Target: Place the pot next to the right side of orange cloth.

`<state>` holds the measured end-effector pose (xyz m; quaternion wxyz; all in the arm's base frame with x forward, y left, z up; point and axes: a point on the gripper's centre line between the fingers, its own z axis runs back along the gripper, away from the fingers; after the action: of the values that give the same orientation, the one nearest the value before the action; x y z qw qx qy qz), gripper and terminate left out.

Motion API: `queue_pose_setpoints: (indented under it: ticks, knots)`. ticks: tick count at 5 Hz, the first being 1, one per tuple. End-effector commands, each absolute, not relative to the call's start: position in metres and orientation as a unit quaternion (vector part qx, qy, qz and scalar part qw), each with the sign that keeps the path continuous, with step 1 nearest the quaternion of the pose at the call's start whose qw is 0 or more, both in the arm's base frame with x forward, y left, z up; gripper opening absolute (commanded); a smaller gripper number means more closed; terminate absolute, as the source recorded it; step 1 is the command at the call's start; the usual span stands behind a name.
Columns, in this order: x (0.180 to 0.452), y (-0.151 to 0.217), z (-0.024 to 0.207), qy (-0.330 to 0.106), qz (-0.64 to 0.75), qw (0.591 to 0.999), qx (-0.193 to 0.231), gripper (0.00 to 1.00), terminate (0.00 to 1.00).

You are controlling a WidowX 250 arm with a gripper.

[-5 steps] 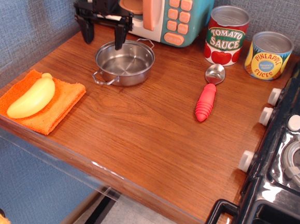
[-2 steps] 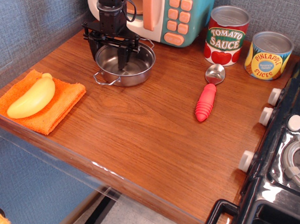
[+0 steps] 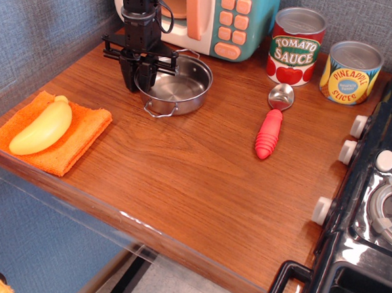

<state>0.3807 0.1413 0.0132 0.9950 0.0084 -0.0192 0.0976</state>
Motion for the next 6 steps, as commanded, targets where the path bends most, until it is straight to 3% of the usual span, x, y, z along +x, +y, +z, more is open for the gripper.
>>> queue_pose_setpoints:
  ticks: [1,2,3,4,5,6]
  knots:
    - [0.395,0.149,0.092,-0.121,0.127,0.984,-0.040,0.00,0.00]
    - [0.382,0.125,0.115,-0.145,0.103,0.982,-0.060,0.00,0.00]
    - [0.358,0.096,0.109,-0.131,0.054,0.989,-0.052,0.00,0.00]
    - [0.321,0.068,0.087,-0.114,-0.016,0.993,-0.016,0.00,0.00]
    - [0.294,0.063,0.064,-0.087,-0.042,0.995,0.011,0.00,0.00]
    - [0.286,0.070,0.050,-0.061,-0.036,0.997,0.021,0.00,0.00]
